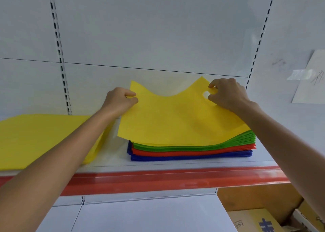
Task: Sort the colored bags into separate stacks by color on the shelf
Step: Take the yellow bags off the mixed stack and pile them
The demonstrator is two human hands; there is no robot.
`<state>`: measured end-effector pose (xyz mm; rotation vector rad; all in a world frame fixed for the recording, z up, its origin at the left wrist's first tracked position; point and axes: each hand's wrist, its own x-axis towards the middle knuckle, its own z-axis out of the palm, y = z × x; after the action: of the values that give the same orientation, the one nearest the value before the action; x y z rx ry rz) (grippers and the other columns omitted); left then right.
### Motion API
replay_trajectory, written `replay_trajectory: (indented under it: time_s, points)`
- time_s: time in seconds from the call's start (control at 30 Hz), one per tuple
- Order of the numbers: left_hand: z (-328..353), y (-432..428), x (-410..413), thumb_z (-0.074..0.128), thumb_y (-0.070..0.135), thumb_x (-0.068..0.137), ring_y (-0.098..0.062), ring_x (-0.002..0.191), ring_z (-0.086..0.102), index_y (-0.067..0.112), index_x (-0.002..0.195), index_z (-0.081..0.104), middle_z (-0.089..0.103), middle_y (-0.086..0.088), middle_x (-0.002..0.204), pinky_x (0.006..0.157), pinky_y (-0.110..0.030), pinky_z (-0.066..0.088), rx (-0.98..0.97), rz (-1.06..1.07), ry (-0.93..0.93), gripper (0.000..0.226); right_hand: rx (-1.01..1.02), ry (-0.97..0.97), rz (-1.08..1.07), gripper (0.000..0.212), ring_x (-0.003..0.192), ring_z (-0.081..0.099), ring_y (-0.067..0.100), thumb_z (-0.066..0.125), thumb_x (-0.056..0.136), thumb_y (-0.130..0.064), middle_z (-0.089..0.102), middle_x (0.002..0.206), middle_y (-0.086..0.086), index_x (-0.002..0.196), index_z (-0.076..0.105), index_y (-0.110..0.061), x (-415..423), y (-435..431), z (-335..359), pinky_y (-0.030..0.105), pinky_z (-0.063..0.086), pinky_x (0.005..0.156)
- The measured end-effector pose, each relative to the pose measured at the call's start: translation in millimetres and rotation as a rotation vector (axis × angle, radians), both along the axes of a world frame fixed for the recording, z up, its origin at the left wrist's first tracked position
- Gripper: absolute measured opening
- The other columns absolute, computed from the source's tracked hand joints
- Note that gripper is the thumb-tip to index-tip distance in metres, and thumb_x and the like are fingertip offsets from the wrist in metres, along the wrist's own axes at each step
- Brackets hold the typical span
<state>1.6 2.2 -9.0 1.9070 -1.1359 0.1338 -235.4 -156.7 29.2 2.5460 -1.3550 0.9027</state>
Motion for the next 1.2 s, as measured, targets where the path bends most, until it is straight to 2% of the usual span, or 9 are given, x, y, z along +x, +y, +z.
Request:
replay_trajectory:
  time_s: [0.13,0.3,0.5,0.73,0.9,1.03,1.2]
  points:
    - [18.4,28.9,31.0,0.058,0.021,0.088,-0.022,0.126,0.045,0.014,0.123,0.06,0.052,-0.006,0.136,0.098,-0.027,0.035,-0.031,0.008,0.031,0.036,-0.038,-0.019,-0.017,0.041,0.111,0.054,0.033,0.062,0.086,-0.026,0.057,0.125,0.01,0.126,0.057,-0.02,19.2,26.8,12.8,0.032,0.037,0.077]
    - [24.6,80.0,86.6,0.051,0.017,0.093,-0.024,0.13,0.04,0.016,0.129,0.056,0.046,-0.006,0.141,0.104,-0.033,0.033,0.044,0.029,0.002,0.037,-0.01,-0.018,0.029,0.04,0.11,0.054,0.031,0.061,0.085,-0.034,0.059,0.122,0.008,0.123,0.058,-0.022,64.1,66.8,12.9,0.032,0.037,0.077]
    - [23.6,150.8,151.6,0.045,0.019,0.096,-0.022,0.133,0.037,0.017,0.132,0.053,0.042,-0.005,0.144,0.104,-0.03,0.031,0.095,0.095,-0.015,0.037,0.011,-0.037,0.11,0.038,0.111,0.054,0.029,0.059,0.087,-0.037,0.058,0.124,0.007,0.123,0.058,-0.022,132.7,124.0,11.2,0.035,0.042,0.085]
    - [13.1,203.2,211.0,0.046,0.019,0.095,-0.024,0.13,0.04,0.016,0.134,0.05,0.043,-0.008,0.143,0.1,-0.029,0.033,0.182,0.135,-0.017,0.039,0.054,-0.014,0.137,0.04,0.111,0.054,0.029,0.057,0.089,-0.038,0.058,0.123,0.007,0.126,0.055,-0.021,198.2,173.4,-10.2,0.031,0.039,0.08]
    - [-13.3,222.9,238.1,0.049,0.02,0.094,-0.026,0.13,0.04,0.014,0.135,0.049,0.042,-0.01,0.144,0.1,-0.029,0.034,0.294,0.145,0.012,0.041,0.122,0.078,0.138,0.04,0.111,0.055,0.03,0.058,0.087,-0.04,0.058,0.124,0.008,0.124,0.056,-0.022,228.3,200.7,-40.2,0.033,0.042,0.083]
    - [-33.7,228.3,252.0,0.047,0.019,0.093,-0.025,0.133,0.038,0.01,0.137,0.046,0.04,-0.01,0.145,0.102,-0.026,0.033,0.438,0.158,-0.012,0.045,0.148,0.162,0.115,0.04,0.111,0.055,0.032,0.057,0.088,-0.034,0.057,0.124,0.009,0.125,0.055,-0.019,241.4,212.0,-55.5,0.032,0.039,0.076]
    - [-51.8,229.4,261.9,0.049,0.026,0.092,-0.024,0.136,0.033,0.012,0.142,0.038,0.034,-0.009,0.149,0.105,-0.028,0.03,0.559,0.134,0.023,0.053,0.209,0.236,0.119,0.029,0.099,0.058,0.028,0.057,0.09,-0.032,0.061,0.112,0.009,0.108,0.063,-0.01,245.9,213.8,-70.9,0.029,0.039,0.067]
